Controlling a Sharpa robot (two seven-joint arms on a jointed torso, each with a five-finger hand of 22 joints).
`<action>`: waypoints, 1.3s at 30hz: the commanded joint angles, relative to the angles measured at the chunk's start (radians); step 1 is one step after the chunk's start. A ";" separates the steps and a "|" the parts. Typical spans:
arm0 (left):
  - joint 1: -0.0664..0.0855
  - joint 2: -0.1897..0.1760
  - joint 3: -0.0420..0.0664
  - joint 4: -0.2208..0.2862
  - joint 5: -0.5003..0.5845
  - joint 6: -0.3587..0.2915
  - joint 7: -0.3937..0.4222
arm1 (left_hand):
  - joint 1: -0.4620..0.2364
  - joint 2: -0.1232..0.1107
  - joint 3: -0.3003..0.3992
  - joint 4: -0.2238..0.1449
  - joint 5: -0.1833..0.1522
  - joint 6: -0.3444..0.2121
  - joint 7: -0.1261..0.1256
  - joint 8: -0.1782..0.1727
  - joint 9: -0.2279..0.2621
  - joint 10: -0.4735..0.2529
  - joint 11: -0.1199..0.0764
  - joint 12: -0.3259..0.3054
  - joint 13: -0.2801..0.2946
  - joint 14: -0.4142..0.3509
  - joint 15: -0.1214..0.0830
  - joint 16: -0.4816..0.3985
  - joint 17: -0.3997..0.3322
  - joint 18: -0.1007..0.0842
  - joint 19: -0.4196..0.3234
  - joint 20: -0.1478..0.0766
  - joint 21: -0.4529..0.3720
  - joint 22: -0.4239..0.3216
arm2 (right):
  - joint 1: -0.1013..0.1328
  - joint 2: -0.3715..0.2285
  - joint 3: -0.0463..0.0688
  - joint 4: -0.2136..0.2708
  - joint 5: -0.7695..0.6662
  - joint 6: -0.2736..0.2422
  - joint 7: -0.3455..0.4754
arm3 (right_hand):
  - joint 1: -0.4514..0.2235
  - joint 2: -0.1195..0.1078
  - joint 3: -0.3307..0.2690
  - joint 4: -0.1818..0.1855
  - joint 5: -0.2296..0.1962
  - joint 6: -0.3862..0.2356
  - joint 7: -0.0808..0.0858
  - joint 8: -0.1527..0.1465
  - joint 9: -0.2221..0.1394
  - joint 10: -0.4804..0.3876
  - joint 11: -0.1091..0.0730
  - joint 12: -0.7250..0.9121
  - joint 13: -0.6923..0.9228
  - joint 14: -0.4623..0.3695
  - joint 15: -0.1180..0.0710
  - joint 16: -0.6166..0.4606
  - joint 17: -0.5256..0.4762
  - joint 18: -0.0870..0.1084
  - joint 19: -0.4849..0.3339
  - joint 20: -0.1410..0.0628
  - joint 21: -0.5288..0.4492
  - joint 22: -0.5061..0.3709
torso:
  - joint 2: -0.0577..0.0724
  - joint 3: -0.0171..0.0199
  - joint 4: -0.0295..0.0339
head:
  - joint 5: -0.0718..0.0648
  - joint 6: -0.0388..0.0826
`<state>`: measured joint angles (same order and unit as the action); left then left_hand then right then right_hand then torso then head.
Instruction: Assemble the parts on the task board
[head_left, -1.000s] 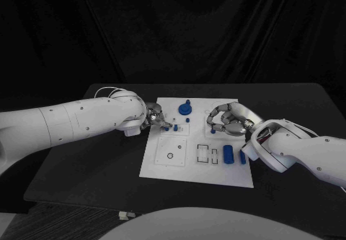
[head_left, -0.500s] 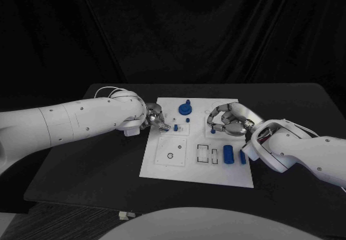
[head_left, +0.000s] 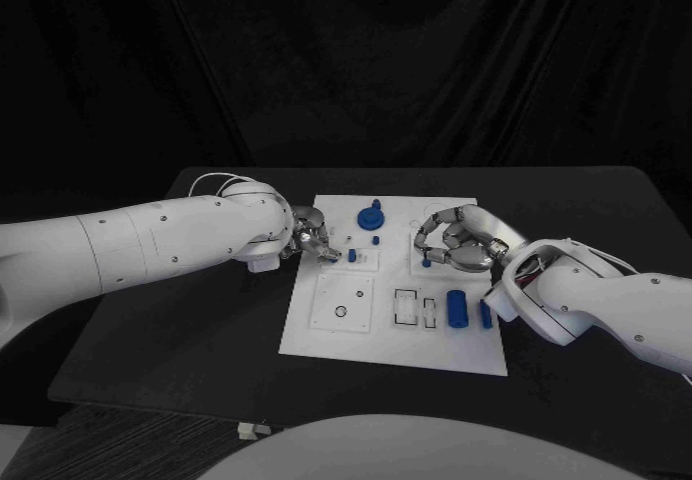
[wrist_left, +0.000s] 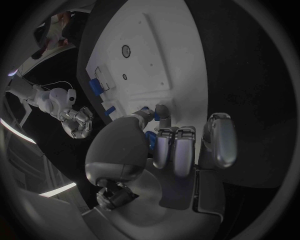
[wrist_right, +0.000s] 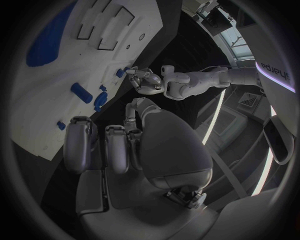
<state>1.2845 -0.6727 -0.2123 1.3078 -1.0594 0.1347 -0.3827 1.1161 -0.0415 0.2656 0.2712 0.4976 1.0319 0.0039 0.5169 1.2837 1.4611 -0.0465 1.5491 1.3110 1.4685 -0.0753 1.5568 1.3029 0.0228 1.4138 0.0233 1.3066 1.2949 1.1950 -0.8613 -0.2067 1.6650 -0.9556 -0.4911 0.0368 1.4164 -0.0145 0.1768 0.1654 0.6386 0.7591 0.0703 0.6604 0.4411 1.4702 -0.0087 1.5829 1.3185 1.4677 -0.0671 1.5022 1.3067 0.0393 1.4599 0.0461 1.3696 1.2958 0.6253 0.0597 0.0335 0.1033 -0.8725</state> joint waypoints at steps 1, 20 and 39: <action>0.002 0.001 0.001 0.001 -0.007 -0.011 0.042 | 0.018 -0.002 0.046 -0.016 0.021 -0.018 -0.004 0.008 0.053 0.110 -0.010 0.021 0.260 0.102 -0.017 0.014 0.268 0.042 -0.003 -0.001 -0.009 0.189 | -0.002 -0.001 0.001 0.001 -0.001 0.005 -0.014 | -0.027 0.000 0.051 -0.002 0.032 -0.004 0.001 0.029 -0.008 0.101 0.002 -0.012 0.252 0.069 -0.003 -0.008 0.088 0.013 0.007 -0.006 -0.009 0.206 | 0.000 0.0000 0.0003 | -0.001 0.000; 0.002 -0.016 0.000 0.023 -0.008 -0.078 0.167 | 0.091 -0.004 0.158 -0.077 0.103 -0.055 0.007 -0.020 0.044 0.100 -0.003 0.010 0.251 0.102 -0.012 0.014 0.268 0.045 -0.016 0.003 -0.023 0.186 | -0.003 0.001 0.001 -0.001 -0.001 0.004 -0.014 | -0.028 0.000 0.053 -0.003 0.032 -0.003 0.001 0.030 -0.008 0.101 0.002 -0.012 0.252 0.069 -0.003 -0.009 0.087 0.013 0.007 -0.006 -0.010 0.206 | 0.000 0.0001 0.0001 | 0.001 0.000; -0.001 -0.051 0.000 0.062 -0.008 -0.127 0.049 | 0.074 -0.005 0.165 -0.066 0.091 -0.051 0.009 -0.020 0.043 0.095 -0.001 0.005 0.247 0.102 -0.010 0.014 0.268 0.045 -0.016 0.004 -0.021 0.186 | -0.010 -0.002 0.001 0.000 -0.001 -0.002 -0.012 | -0.028 0.000 0.053 -0.003 0.032 -0.003 0.001 0.030 -0.008 0.101 0.002 -0.012 0.252 0.069 -0.003 -0.009 0.087 0.013 0.007 -0.006 -0.010 0.206 | 0.000 0.0004 0.0002 | 0.002 0.000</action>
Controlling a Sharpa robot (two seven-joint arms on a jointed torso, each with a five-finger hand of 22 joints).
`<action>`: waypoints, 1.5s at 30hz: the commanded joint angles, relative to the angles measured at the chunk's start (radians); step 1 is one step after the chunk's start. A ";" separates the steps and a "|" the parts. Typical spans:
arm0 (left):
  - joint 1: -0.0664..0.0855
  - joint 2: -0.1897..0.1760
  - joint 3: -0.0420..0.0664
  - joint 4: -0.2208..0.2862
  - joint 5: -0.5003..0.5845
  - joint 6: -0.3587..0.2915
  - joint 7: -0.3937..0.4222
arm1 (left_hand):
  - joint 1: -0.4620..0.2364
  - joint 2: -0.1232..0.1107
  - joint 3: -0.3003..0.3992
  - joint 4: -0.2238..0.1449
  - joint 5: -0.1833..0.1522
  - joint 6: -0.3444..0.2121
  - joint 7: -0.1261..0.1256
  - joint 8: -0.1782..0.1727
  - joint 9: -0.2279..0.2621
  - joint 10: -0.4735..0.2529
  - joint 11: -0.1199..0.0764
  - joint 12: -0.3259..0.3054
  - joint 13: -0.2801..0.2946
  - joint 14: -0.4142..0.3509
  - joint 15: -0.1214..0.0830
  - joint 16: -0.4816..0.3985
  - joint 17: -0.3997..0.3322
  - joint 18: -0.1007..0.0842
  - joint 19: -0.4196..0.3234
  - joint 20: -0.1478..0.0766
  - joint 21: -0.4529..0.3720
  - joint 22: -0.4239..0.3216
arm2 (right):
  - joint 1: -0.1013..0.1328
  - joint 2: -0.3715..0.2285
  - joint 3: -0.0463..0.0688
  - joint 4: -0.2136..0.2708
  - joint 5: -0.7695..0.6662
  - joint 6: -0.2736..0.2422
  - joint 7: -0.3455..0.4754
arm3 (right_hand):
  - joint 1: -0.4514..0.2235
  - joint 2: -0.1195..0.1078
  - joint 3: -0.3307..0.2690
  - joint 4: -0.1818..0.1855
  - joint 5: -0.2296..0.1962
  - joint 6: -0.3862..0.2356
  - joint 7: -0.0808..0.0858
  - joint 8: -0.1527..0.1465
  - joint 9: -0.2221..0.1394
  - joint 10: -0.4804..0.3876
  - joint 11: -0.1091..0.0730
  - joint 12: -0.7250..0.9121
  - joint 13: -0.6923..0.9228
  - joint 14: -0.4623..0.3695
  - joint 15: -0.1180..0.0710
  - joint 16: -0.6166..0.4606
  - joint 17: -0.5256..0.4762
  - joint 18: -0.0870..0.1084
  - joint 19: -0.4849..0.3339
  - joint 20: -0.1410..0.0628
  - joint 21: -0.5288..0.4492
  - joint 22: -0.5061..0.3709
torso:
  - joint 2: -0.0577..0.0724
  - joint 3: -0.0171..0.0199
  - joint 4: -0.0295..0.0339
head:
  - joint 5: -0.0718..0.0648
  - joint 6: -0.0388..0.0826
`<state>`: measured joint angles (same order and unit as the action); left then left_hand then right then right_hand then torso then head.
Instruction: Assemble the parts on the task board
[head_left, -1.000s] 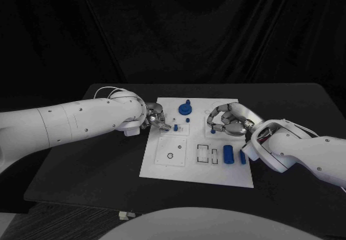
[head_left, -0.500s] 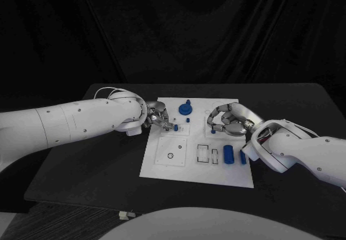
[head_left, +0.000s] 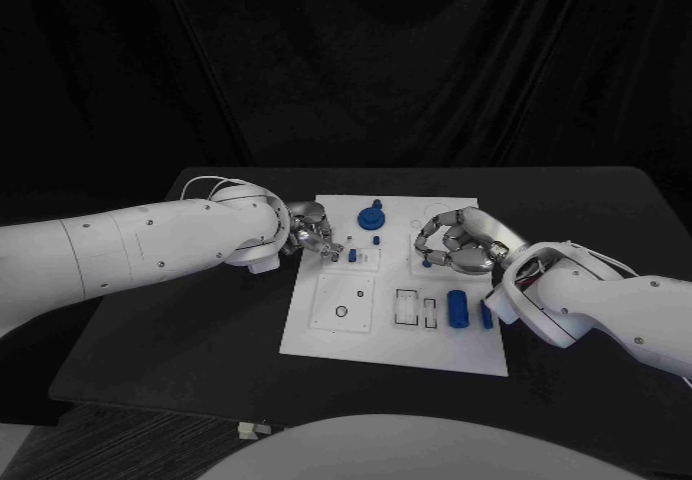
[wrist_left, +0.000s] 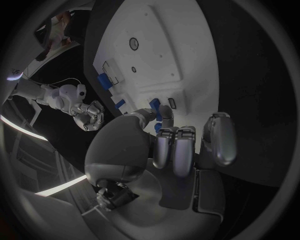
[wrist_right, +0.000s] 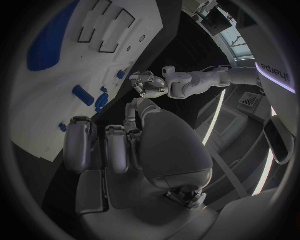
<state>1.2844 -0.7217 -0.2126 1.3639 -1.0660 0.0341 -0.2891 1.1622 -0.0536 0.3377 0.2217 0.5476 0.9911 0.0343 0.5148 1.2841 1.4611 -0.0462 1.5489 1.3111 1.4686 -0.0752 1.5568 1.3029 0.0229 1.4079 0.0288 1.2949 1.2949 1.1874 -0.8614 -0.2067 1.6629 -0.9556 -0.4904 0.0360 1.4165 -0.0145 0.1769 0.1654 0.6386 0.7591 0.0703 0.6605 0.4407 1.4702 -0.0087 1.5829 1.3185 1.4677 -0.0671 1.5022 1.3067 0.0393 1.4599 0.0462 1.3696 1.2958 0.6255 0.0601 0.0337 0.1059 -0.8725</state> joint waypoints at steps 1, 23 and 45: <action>-0.002 -0.004 0.000 0.008 -0.001 -0.028 -0.050 | 0.028 0.007 0.093 -0.016 0.041 -0.011 -0.021 -0.018 0.042 0.095 -0.001 0.006 0.247 0.102 -0.010 0.014 0.268 0.045 -0.010 -0.001 -0.009 0.186 | -0.003 -0.002 0.001 0.002 -0.001 -0.003 -0.012 | -0.028 0.000 0.053 -0.003 0.032 -0.003 0.001 0.030 -0.008 0.101 0.002 -0.012 0.252 0.069 -0.003 -0.009 0.087 0.013 0.007 -0.006 -0.010 0.206 | 0.000 0.0000 -0.0001 | -0.001 0.000; -0.009 0.023 0.000 -0.012 -0.001 -0.006 -0.094 | 0.011 0.013 0.097 -0.006 0.020 -0.008 -0.021 -0.017 0.042 0.093 -0.001 0.002 0.244 0.102 -0.010 0.014 0.268 0.045 -0.009 0.000 -0.008 0.186 | -0.003 -0.002 0.001 0.004 -0.001 -0.006 -0.010 | -0.028 0.000 0.053 -0.003 0.032 -0.003 0.001 0.030 -0.008 0.101 0.002 -0.012 0.252 0.069 -0.003 -0.009 0.087 0.013 0.007 -0.006 -0.010 0.206 | 0.000 -0.0003 -0.0003 | 0.001 0.000; -0.012 0.038 0.000 -0.024 -0.001 0.004 -0.077 | 0.010 0.015 0.099 -0.006 0.018 -0.008 -0.022 -0.017 0.042 0.091 -0.001 0.000 0.242 0.102 -0.010 0.014 0.268 0.045 -0.010 0.000 -0.010 0.185 | -0.003 -0.002 0.001 0.002 -0.001 -0.004 -0.010 | -0.029 0.000 0.054 -0.005 0.033 -0.004 0.001 0.031 -0.008 0.101 0.002 -0.012 0.252 0.069 -0.003 -0.009 0.086 0.013 0.007 -0.006 -0.010 0.206 | 0.000 -0.0001 0.0001 | -0.001 0.000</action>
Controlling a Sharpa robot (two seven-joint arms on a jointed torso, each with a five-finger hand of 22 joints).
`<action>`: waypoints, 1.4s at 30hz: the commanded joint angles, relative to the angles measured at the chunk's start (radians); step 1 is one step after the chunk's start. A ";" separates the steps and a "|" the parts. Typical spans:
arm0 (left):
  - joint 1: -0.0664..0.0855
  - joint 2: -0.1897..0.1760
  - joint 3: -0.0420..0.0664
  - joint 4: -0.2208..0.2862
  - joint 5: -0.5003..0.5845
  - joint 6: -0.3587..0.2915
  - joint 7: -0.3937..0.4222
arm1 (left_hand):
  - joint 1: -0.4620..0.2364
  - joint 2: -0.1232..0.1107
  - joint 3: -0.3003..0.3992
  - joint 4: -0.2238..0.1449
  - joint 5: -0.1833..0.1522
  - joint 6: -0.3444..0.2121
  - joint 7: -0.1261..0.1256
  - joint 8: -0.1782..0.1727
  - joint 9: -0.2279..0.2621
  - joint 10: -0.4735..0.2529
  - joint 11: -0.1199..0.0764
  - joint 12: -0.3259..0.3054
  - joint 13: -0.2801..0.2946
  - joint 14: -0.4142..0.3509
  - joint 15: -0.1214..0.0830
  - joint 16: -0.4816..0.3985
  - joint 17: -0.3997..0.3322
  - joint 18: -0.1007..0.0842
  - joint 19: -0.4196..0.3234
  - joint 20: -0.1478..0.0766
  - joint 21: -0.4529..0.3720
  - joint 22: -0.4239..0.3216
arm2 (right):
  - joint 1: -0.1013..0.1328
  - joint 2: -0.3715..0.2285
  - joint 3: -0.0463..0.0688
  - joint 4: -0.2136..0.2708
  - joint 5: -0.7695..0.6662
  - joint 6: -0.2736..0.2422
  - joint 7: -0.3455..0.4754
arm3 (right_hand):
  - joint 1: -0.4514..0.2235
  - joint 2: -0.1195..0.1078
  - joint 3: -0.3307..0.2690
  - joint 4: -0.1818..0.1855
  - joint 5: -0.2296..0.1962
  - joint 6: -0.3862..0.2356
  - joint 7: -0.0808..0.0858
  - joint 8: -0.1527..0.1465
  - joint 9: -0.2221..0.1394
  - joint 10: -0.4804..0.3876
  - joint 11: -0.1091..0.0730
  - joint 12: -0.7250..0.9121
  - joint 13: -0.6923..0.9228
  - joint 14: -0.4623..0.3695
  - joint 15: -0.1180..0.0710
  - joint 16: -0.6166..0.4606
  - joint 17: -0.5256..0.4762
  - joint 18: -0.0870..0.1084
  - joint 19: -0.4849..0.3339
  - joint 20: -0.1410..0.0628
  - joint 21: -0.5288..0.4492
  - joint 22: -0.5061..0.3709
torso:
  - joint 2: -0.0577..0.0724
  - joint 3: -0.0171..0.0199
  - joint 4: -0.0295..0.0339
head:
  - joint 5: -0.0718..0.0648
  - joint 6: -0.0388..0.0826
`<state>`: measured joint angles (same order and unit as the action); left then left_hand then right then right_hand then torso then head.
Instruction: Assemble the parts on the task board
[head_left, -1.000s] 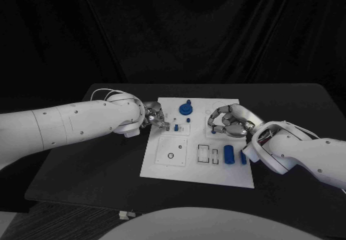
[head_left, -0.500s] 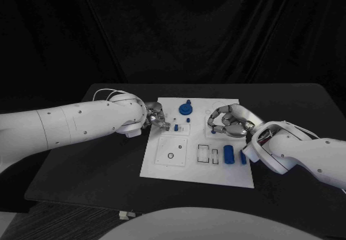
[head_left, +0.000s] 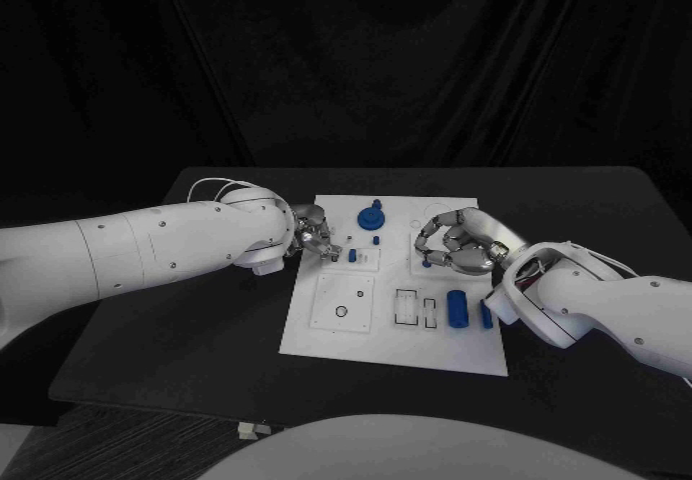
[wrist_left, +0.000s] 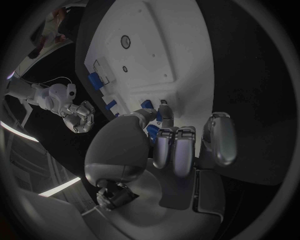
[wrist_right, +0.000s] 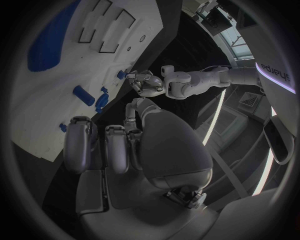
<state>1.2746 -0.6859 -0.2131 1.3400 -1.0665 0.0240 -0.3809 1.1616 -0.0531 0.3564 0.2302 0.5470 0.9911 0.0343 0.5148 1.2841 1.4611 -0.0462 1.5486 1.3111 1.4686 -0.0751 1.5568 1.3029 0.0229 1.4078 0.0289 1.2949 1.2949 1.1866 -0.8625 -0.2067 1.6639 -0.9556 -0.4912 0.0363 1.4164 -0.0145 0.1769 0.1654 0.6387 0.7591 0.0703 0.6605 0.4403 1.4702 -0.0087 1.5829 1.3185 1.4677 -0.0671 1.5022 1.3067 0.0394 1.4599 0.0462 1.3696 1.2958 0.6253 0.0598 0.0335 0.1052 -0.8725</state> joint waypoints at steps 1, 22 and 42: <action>-0.002 0.002 0.001 0.000 -0.001 0.014 0.015 | 0.011 0.015 0.080 -0.014 0.018 -0.008 -0.022 -0.017 0.042 0.091 -0.001 0.000 0.242 0.102 -0.010 0.014 0.268 0.045 -0.010 0.000 -0.010 0.185 | -0.002 -0.001 0.001 0.001 -0.001 -0.003 -0.010 | -0.029 0.000 0.054 -0.005 0.033 -0.004 0.001 0.031 -0.008 0.101 0.002 -0.012 0.252 0.069 -0.003 -0.009 0.086 0.013 0.007 -0.006 -0.010 0.206 | 0.000 0.0001 0.0002 | 0.000 0.000; -0.008 -0.002 0.001 0.001 -0.001 0.041 0.014 | 0.013 0.015 0.084 -0.018 0.016 -0.009 -0.023 -0.017 0.042 0.090 -0.002 -0.001 0.241 0.102 -0.010 0.014 0.268 0.046 -0.011 0.000 -0.013 0.184 | -0.002 0.000 0.001 0.001 -0.001 -0.002 -0.012 | -0.029 0.000 0.054 -0.005 0.033 -0.004 0.001 0.031 -0.008 0.101 0.002 -0.012 0.252 0.069 -0.003 -0.009 0.086 0.013 0.007 -0.006 -0.010 0.206 | 0.000 0.0002 0.0003 | 0.001 0.000; -0.012 0.004 0.001 -0.011 -0.001 0.050 0.024 | 0.005 0.014 0.086 -0.025 -0.036 -0.014 -0.020 -0.018 0.043 0.087 0.001 -0.004 0.239 0.102 -0.008 0.014 0.268 0.047 -0.016 0.001 -0.018 0.183 | -0.002 -0.001 0.001 0.001 -0.001 -0.002 -0.014 | -0.030 0.000 0.055 -0.005 0.034 -0.005 0.001 0.031 -0.009 0.101 0.003 -0.012 0.252 0.068 -0.003 -0.009 0.086 0.013 0.007 -0.006 -0.011 0.206 | 0.000 -0.0001 0.0001 | -0.001 0.000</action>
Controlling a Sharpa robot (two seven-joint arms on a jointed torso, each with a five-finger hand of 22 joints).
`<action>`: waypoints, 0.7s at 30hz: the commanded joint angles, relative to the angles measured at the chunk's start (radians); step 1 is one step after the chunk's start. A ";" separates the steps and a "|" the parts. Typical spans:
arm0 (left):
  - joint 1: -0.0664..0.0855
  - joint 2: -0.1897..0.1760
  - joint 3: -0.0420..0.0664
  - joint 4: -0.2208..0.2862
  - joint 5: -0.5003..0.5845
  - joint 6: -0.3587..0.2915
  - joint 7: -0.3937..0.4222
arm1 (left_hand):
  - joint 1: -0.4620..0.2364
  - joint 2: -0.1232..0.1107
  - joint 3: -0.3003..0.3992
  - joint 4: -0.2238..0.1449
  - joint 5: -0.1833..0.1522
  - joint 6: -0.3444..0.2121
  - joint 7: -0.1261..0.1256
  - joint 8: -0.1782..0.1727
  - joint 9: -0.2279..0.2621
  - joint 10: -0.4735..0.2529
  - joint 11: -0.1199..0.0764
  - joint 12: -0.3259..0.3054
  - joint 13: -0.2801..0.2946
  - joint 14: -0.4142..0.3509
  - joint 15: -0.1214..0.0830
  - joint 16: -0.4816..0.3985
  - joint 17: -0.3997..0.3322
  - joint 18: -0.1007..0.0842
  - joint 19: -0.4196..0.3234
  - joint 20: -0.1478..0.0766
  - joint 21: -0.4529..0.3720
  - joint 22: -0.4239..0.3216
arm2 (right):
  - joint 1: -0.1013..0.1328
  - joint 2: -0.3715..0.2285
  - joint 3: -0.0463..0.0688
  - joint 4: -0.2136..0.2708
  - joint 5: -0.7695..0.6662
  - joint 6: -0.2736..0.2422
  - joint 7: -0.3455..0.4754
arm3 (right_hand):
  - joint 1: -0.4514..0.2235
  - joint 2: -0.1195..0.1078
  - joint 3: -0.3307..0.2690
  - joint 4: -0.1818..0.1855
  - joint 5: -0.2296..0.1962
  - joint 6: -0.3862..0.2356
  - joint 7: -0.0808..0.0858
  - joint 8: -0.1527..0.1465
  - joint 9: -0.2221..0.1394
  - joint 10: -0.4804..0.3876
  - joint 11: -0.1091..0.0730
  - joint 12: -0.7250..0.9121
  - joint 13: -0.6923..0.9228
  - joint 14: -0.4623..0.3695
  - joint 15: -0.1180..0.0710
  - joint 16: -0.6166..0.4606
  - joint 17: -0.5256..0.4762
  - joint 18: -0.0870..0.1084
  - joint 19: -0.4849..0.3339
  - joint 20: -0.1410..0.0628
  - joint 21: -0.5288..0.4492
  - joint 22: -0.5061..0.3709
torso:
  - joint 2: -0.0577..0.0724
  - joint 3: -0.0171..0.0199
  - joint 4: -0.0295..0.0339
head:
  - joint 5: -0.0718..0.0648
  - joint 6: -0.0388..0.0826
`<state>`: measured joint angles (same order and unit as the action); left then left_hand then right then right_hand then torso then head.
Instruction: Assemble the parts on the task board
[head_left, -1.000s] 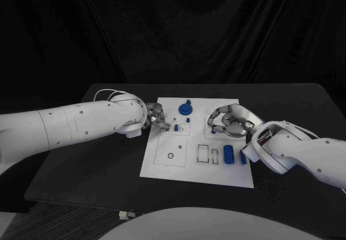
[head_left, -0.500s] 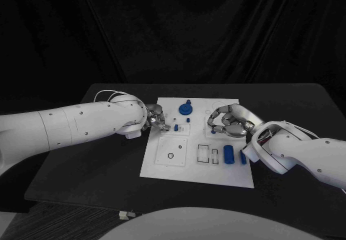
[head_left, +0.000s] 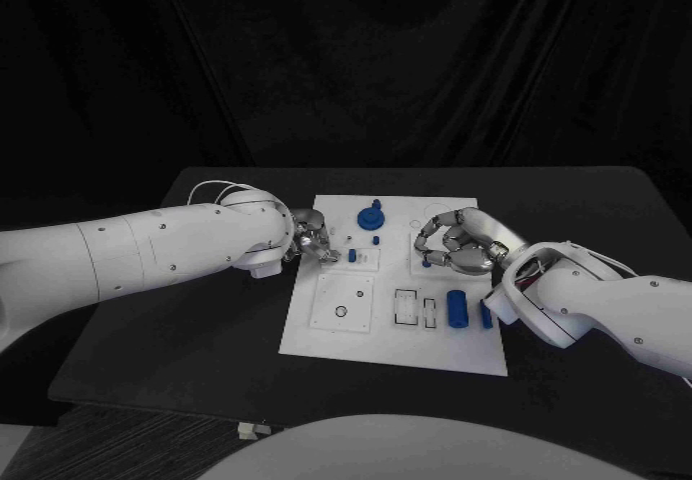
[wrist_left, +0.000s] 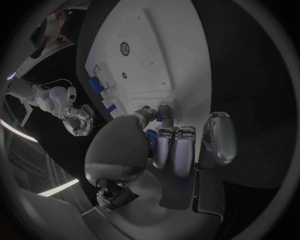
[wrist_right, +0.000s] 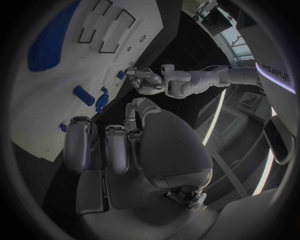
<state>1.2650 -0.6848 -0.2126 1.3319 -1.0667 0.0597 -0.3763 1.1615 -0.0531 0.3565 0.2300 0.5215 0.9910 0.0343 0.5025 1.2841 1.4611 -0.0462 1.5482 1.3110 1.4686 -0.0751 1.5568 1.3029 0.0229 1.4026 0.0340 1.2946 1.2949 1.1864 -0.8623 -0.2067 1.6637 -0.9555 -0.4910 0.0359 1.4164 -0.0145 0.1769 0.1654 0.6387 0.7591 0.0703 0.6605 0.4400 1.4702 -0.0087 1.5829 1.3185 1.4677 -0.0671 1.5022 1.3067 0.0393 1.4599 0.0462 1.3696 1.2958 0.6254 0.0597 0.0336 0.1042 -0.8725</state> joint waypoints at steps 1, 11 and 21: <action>-0.003 0.003 0.000 -0.003 0.000 0.015 0.020 | 0.002 0.015 0.085 -0.024 -0.024 -0.014 -0.020 -0.007 0.042 0.087 0.001 -0.004 0.238 0.102 -0.008 0.014 0.268 0.047 -0.011 -0.004 -0.019 0.183 | -0.002 -0.001 0.001 0.002 -0.001 -0.002 -0.013 | -0.030 0.000 0.055 -0.005 0.033 -0.005 0.001 0.031 -0.008 0.101 0.003 -0.012 0.252 0.068 -0.003 -0.009 0.086 0.013 0.007 -0.006 -0.011 0.206 | 0.000 0.0001 0.0000 | 0.001 0.000; -0.005 0.011 0.000 -0.015 0.000 0.019 0.021 | -0.055 0.021 0.031 0.017 -0.198 -0.018 -0.013 -0.050 0.013 0.082 0.008 -0.008 0.235 0.102 -0.001 0.014 0.268 0.049 -0.019 0.003 -0.028 0.180 | -0.002 -0.001 0.001 0.003 -0.001 -0.003 -0.013 | -0.030 0.000 0.055 -0.005 0.033 -0.005 0.001 0.031 -0.008 0.101 0.003 -0.012 0.252 0.068 -0.003 -0.009 0.086 0.013 0.007 -0.006 -0.011 0.206 | 0.000 -0.0001 -0.0003 | -0.001 0.000; -0.007 0.014 0.000 -0.022 0.000 0.036 0.003 | -0.098 0.016 -0.029 0.055 -0.251 -0.025 -0.003 -0.090 -0.010 0.078 0.016 -0.012 0.232 0.102 0.005 0.014 0.268 0.051 -0.024 0.008 -0.037 0.177 | -0.002 -0.002 0.001 0.004 -0.001 -0.002 -0.015 | -0.030 0.000 0.055 -0.005 0.033 -0.005 0.001 0.031 -0.008 0.101 0.003 -0.012 0.252 0.068 -0.003 -0.009 0.086 0.013 0.007 -0.006 -0.011 0.206 | 0.000 0.0001 -0.0002 | -0.002 0.000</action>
<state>1.2619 -0.6726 -0.2123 1.3096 -1.0669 0.0724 -0.3732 1.0740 -0.0353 0.3451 0.2691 0.2787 0.9794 0.0352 0.4449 1.2817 1.4622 -0.0307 1.5480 1.3111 1.4687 -0.0747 1.5568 1.3029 0.0230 1.3902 0.0463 1.2717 1.2949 1.1864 -0.8634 -0.2067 1.6648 -0.9556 -0.4911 0.0356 1.4164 -0.0145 0.1770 0.1653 0.6387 0.7591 0.0703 0.6605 0.4400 1.4702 -0.0087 1.5829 1.3185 1.4677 -0.0671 1.5022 1.3067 0.0393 1.4599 0.0462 1.3696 1.2958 0.6254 0.0597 0.0335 0.1014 -0.8725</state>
